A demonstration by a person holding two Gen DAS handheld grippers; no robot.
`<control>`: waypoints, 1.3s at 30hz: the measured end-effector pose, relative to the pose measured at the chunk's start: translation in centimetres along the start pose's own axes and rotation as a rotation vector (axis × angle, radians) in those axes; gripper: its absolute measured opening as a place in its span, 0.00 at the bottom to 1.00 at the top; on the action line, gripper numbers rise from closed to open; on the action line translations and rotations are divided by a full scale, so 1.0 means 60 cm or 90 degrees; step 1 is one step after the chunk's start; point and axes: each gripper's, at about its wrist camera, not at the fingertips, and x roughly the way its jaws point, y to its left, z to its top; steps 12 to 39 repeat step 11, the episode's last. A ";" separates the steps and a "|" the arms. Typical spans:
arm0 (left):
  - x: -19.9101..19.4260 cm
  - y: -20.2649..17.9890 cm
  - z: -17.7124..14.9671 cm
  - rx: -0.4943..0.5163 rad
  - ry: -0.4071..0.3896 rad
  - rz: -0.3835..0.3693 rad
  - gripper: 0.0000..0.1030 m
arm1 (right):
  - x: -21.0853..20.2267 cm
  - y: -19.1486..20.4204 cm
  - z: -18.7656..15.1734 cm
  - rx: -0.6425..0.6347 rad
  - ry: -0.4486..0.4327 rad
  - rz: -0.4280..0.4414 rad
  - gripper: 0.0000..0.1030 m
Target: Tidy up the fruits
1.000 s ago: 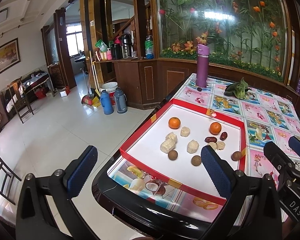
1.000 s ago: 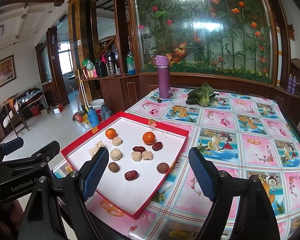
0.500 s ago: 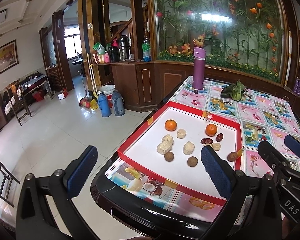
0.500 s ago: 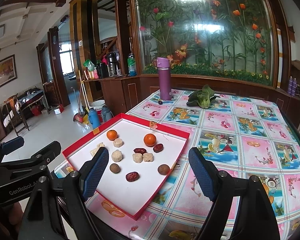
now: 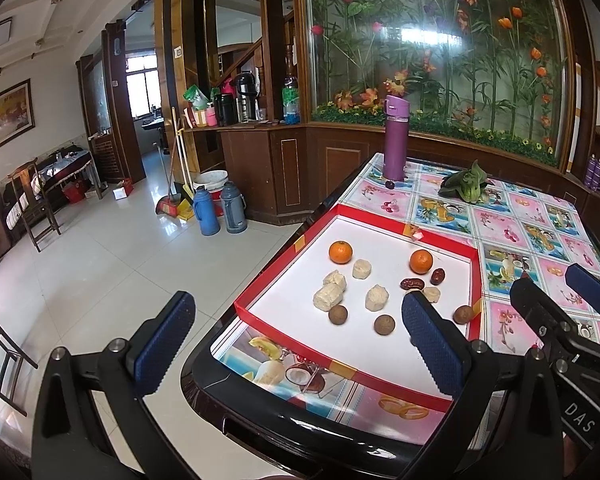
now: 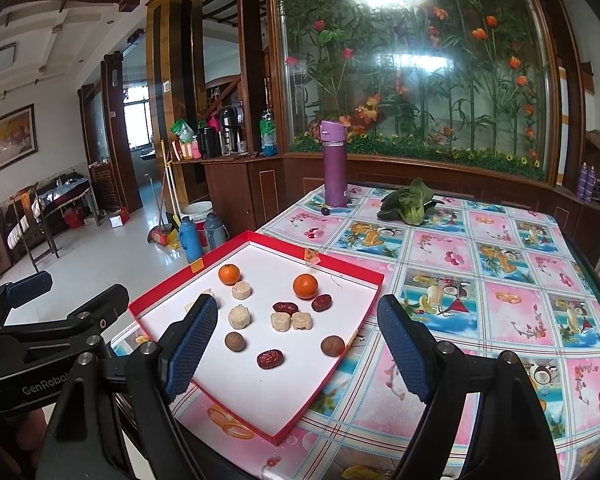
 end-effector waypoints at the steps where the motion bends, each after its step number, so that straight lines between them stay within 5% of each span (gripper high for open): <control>1: 0.000 0.000 0.000 -0.001 0.000 0.000 1.00 | 0.000 0.002 0.000 -0.003 -0.001 0.000 0.80; 39: 0.013 0.004 0.022 -0.008 0.004 0.001 1.00 | 0.020 0.003 0.013 0.001 0.001 0.005 0.80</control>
